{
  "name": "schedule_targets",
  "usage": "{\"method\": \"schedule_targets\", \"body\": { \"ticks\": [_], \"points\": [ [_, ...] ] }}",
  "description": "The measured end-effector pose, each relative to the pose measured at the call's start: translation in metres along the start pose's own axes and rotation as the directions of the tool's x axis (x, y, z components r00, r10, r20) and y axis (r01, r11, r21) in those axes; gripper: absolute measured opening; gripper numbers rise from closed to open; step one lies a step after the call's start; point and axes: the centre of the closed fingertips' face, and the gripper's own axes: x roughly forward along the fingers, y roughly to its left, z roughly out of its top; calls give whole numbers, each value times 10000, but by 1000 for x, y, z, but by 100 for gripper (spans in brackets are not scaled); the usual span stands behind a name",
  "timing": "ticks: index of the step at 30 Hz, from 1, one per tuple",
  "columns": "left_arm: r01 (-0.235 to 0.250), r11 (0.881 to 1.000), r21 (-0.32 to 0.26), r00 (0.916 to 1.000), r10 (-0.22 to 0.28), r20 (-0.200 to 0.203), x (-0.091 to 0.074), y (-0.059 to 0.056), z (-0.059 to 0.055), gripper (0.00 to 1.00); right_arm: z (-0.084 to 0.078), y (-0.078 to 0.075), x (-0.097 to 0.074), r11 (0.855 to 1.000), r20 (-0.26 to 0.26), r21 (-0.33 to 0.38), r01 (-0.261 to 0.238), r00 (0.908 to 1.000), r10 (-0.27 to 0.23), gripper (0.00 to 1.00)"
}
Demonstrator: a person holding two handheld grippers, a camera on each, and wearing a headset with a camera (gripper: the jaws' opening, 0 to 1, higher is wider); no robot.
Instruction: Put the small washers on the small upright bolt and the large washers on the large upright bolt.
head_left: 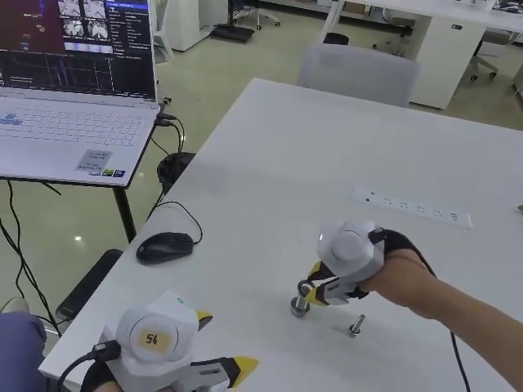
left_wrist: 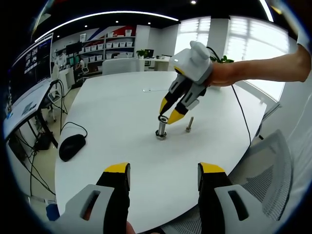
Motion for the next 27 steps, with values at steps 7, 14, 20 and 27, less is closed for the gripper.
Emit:
{"method": "schedule_targets", "body": {
  "ticks": [7, 14, 20, 27],
  "points": [
    [3, 10000, -18, 10000, -3, -4, 0, 0, -1, 55, -1, 2, 4, 10000, -127, -5, -81, 9999, 81, 23],
    [-14, 10000, -53, 10000, 14, -40, -1, 1, -3, 55, -4, 1, 11, 9999, -303, 38, -145, 9994, 146, 23],
    [-11, 10000, -66, 10000, 11, -46, 0, 1, -4, 55, -8, 2, 19, 9996, -479, 153, -254, 9985, 261, 23],
    [17, 10000, -80, 10000, -17, -74, 1, 1, -5, 55, -15, 4, 32, 9994, -814, 136, -312, 9962, 322, 23]
  ]
}}
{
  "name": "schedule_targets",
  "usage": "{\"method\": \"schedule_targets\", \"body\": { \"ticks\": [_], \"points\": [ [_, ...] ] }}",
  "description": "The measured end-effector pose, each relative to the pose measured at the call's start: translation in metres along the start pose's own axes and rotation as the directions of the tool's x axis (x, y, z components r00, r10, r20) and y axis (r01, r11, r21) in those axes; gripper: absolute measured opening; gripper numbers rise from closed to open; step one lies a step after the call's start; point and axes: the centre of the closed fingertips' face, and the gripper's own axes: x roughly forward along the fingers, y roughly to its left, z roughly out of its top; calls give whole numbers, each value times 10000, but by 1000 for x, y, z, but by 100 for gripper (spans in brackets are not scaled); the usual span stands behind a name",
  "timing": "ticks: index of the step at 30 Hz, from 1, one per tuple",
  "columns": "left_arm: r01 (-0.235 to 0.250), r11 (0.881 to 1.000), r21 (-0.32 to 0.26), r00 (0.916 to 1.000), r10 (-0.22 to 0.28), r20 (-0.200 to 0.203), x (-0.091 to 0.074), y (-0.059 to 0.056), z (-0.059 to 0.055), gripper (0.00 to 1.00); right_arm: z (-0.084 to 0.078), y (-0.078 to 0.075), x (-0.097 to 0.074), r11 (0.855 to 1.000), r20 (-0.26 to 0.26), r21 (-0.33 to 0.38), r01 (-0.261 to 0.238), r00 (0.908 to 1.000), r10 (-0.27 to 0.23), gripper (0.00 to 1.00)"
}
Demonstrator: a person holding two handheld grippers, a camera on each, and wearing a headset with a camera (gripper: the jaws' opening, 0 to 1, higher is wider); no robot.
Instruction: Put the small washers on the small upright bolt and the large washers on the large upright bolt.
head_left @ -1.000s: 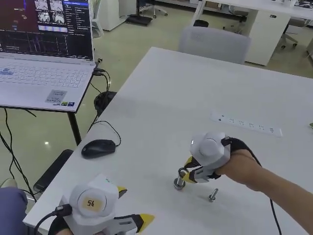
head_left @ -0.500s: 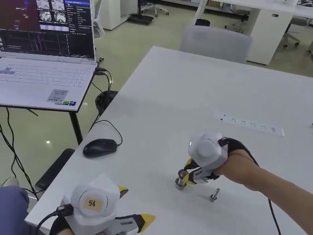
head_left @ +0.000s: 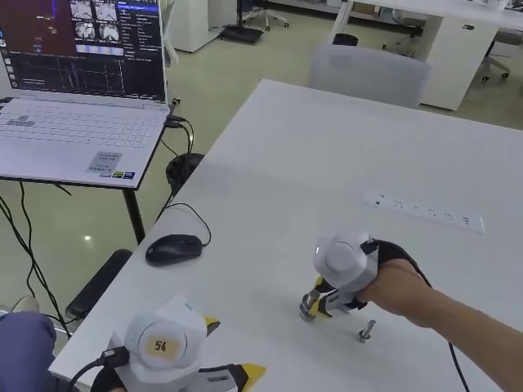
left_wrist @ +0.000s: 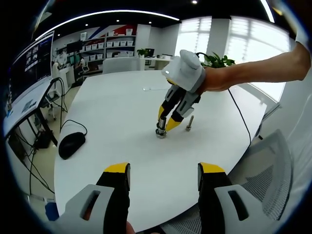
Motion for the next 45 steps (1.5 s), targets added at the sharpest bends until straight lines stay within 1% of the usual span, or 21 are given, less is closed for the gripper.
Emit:
{"method": "schedule_targets", "body": {
  "ticks": [5, 10, 12, 17, 21, 24, 26, 30, 33, 34, 35, 36, 38, 39, 40, 41, 43, 45],
  "points": [
    [8, 10000, 7, 10000, -8, 23, 0, 0, 2, 55, -4, 1, 9, 9997, -204, 242, -35, 9998, 40, 23],
    [44, 10000, 39, 10000, -44, 36, 0, 0, 3, 55, -8, 1, 16, 9988, -290, 491, -79, 9995, 94, 24],
    [44, 10000, 69, 10000, -44, 26, 0, 0, 3, 55, -10, 2, 18, 9980, -279, 617, -111, 9995, 128, 24],
    [58, 9999, 83, 10000, -59, 34, 0, -1, 3, 55, -9, 1, 17, 9986, -321, 521, -36, 9995, 53, 24],
    [27, 9999, 98, 10000, -28, 83, -1, 0, 5, 55, -10, 3, 11, 9981, -267, 615, -56, 9996, 73, 25],
    [4, 9999, 127, 10000, -5, 80, -2, 1, 5, 55, -10, 3, 4, 9971, -96, 757, -27, 9999, 34, 26],
    [11, 9999, 153, 10000, -12, 83, -2, 1, 6, 55, -9, -1, -4, 9946, 125, 1012, 220, 9996, -234, 26],
    [64, 9997, 238, 9999, -66, 100, 0, 0, 7, 55, -8, -5, -19, 9863, 628, 1576, 483, 9963, -588, 29],
    [112, 9993, 353, 9999, -114, 51, 0, -2, 7, 55, -9, -8, -33, 9770, 1019, 1974, 813, 9895, -1029, 33],
    [118, 9993, 349, 9999, -120, 56, 0, -2, 7, 55, -10, -8, -37, 9756, 1106, 2018, 868, 9877, -1107, 34],
    [131, 9993, 349, 9999, -133, 56, 0, -2, 7, 55, -10, -8, -41, 9724, 1227, 2127, 961, 9846, -1241, 35],
    [134, 9992, 368, 9999, -136, 50, 0, -3, 7, 55, -11, -8, -46, 9667, 1447, 2343, 1033, 9795, -1398, 35],
    [143, 9991, 398, 9999, -145, 41, 0, -3, 7, 55, -12, -7, -53, 9627, 1754, 2513, 1002, 9734, -1471, 36],
    [149, 9990, 411, 9999, -151, 36, 0, -3, 7, 55, -14, -6, -58, 9577, 1901, 2670, 1072, 9684, -1614, 36],
    [154, 9990, 427, 9999, -155, 25, 0, -4, 7, 55, -16, -5, -61, 9564, 1953, 2710, 1089, 9667, -1654, 37],
    [164, 9988, 453, 9999, -164, 16, 1, -4, 7, 55, -18, -3, -65, 9544, 2077, 2771, 1107, 9630, -1719, 37],
    [192, 9988, 448, 9998, -193, 28, 1, -4, 7, 55, -24, -2, -71, 9456, 2194, 3020, 1210, 9565, -1924, 37],
    [196, 9986, 487, 9998, -197, 21, 1, -5, 8, 55, -29, 0, -74, 9387, 2328, 3244, 1163, 9521, -1984, 39]
  ]
}}
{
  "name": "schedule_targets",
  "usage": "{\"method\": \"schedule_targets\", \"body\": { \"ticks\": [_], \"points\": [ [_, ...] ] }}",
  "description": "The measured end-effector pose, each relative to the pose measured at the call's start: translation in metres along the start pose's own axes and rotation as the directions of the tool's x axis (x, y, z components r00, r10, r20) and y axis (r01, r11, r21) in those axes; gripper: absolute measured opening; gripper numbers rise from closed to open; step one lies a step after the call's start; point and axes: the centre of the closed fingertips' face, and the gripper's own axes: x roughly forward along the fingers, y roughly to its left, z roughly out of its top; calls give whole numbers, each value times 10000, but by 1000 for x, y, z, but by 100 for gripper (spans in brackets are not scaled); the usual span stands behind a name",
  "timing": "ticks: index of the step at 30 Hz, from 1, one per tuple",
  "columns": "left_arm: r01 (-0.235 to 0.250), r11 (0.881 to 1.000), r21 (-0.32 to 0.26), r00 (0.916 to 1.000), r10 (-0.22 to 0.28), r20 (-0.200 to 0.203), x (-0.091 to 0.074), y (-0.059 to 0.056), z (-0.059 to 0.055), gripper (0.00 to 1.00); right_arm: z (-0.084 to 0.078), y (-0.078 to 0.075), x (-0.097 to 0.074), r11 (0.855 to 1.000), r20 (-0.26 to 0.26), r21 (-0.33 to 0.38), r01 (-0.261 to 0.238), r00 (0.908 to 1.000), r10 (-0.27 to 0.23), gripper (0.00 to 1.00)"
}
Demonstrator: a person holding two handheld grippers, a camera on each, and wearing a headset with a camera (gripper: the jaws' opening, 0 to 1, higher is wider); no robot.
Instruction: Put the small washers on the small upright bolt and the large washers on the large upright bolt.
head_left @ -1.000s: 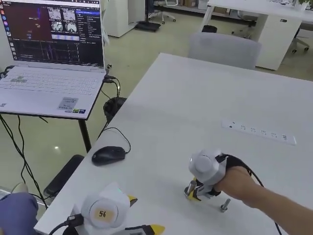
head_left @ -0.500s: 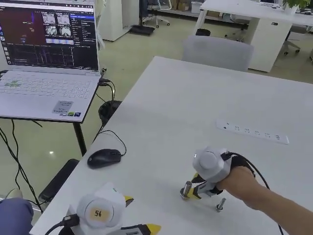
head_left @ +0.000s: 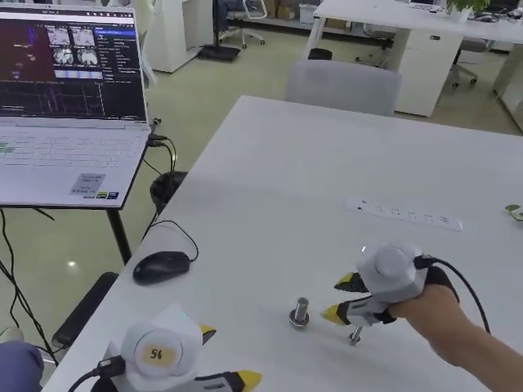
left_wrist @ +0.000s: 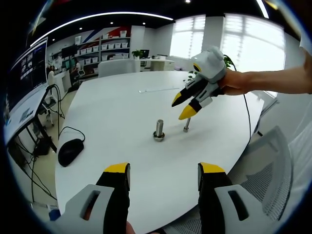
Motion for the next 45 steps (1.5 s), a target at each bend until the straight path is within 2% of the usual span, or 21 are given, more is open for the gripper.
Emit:
{"method": "schedule_targets", "body": {
  "ticks": [4, 7, 13, 18, 21, 26, 30, 39, 45],
  "points": [
    [23, 10000, 83, 10000, -23, 0, 1, 0, 2, 55, -10, -1, -14, 9981, 403, 558, 270, 9988, -293, 39],
    [30, 9999, 137, 10000, -30, -22, 1, 1, 3, 55, -23, -5, -24, 9951, 363, 767, 620, 9972, -650, 40],
    [127, 9992, 377, 9997, -120, -191, 3, 3, 1, 55, -43, -6, -46, 9787, 905, 1784, 1016, 9887, -1191, 42],
    [171, 9986, 496, 9995, -158, -259, 3, 4, 0, 55, -61, -2, -57, 9663, 996, 2290, 1172, 9847, -1430, 44],
    [234, 9982, 555, 9993, -217, -300, 5, 3, 0, 55, -73, 4, -61, 9529, 1059, 2743, 1292, 9809, -1634, 45],
    [351, 9975, 620, 9989, -332, -317, 10, 0, 0, 55, -90, 17, -59, 9424, 1031, 3097, 1260, 9809, -1651, 48],
    [455, 9965, 702, 9982, -426, -430, 14, -3, -5, 56, -104, 27, -55, 9328, 928, 3384, 1238, 9821, -1640, 51],
    [564, 9960, 699, 9974, -530, -493, 17, -7, -9, 57, -116, 47, -50, 9213, 949, 3726, 1113, 9830, -1571, 54],
    [629, 9952, 755, 9969, -591, -521, 18, -9, -9, 57, -120, 55, -46, 9211, 882, 3756, 1029, 9853, -1460, 56]
  ]
}}
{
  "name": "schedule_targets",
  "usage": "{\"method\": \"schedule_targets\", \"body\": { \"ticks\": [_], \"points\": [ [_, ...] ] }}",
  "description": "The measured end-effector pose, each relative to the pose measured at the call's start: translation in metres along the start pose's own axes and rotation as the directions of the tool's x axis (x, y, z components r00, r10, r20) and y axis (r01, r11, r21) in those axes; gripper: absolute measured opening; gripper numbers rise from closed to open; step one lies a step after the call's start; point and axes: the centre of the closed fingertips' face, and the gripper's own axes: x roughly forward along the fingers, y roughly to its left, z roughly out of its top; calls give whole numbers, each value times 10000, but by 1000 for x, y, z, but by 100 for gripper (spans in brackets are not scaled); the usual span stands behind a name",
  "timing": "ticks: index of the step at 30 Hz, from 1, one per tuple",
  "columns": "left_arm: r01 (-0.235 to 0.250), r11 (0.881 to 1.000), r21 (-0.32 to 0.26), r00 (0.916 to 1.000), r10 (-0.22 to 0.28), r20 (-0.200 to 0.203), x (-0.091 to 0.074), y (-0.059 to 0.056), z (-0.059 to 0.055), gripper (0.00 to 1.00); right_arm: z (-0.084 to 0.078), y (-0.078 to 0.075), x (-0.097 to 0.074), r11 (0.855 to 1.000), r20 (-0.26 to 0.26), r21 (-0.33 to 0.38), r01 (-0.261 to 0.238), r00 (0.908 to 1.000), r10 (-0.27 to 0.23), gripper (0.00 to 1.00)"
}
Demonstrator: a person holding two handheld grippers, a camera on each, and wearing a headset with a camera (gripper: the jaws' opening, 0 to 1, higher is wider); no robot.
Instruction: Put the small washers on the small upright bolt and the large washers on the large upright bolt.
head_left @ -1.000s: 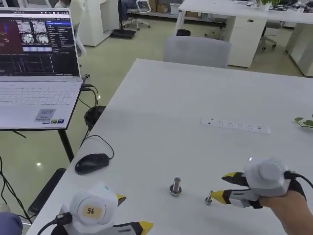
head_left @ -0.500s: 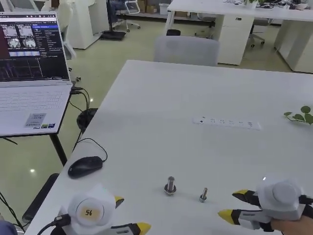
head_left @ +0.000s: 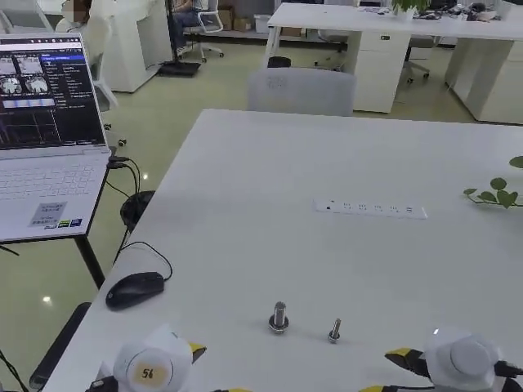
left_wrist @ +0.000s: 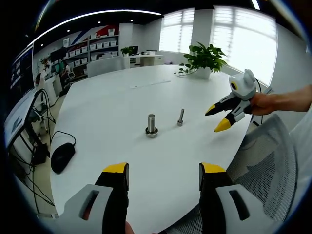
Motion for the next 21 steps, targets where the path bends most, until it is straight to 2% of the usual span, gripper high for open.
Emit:
{"method": "schedule_targets", "body": {
  "ticks": [21],
  "points": [
    [-32, 10000, 0, 10000, 32, -4, 0, -1, 1, 57, 5, -4, -5, 9999, 206, 80, 72, 9998, -74, 56]
  ]
}}
